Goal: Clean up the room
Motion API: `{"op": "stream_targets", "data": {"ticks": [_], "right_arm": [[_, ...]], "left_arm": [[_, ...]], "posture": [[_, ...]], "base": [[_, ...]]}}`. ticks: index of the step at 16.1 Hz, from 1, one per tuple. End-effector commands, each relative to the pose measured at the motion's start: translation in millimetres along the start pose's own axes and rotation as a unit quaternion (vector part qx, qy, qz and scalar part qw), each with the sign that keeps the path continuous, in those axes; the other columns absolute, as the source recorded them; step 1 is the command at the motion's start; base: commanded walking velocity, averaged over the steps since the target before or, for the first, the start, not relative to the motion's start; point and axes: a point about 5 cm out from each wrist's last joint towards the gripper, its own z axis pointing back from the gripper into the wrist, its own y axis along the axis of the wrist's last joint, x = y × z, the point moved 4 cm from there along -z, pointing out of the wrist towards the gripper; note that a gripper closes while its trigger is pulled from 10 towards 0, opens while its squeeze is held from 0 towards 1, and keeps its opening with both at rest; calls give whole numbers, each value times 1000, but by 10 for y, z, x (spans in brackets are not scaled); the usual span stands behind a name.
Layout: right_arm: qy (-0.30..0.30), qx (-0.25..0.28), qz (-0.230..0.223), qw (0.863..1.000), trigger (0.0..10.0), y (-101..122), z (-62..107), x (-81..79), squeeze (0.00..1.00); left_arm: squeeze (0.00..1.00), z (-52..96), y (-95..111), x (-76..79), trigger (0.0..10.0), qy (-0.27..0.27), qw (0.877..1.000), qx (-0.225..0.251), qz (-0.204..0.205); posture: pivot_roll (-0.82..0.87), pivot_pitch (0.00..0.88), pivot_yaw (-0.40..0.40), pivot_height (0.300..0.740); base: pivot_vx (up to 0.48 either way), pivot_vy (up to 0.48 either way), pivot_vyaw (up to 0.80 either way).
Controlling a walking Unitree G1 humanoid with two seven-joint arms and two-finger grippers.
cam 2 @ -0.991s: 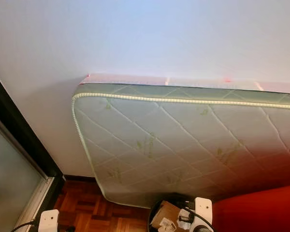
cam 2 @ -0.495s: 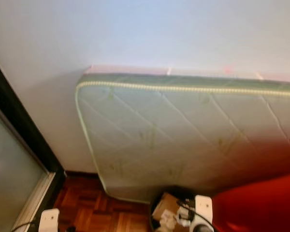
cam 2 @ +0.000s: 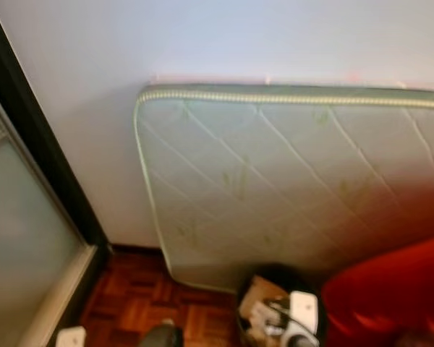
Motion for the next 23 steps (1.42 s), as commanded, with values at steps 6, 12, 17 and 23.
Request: {"op": "stream_targets", "data": {"ticks": [6, 12, 17, 23], "right_arm": [[1, 20, 0, 1000, 10000, 38, 18, 62, 0], [35, 110, 4, 993, 10000, 952, -160, -349, 0], [51, 123, 14, 991, 10000, 1065, -167, -488, 0], [42, 102, 18, 994, 10000, 978, -177, -463, 0]], "left_arm": [[0, -12, 60, 39, 10000, -8, 1000, 9, -13], [0, 6, 7, 1, 10000, -5, 1000, 7, -14], [0, 8, 35, -1, 10000, -5, 1000, 18, -12], [0, 6, 51, 9, 10000, -6, 1000, 23, -8]], "posture": [[122, 71, -10, 654], [152, 104, 1, 654], [163, 125, -2, 654], [163, 134, -6, 649]], "base": [[0, 0, 0], [0, 0, 0], [0, 0, 0], [0, 0, 0]]}}
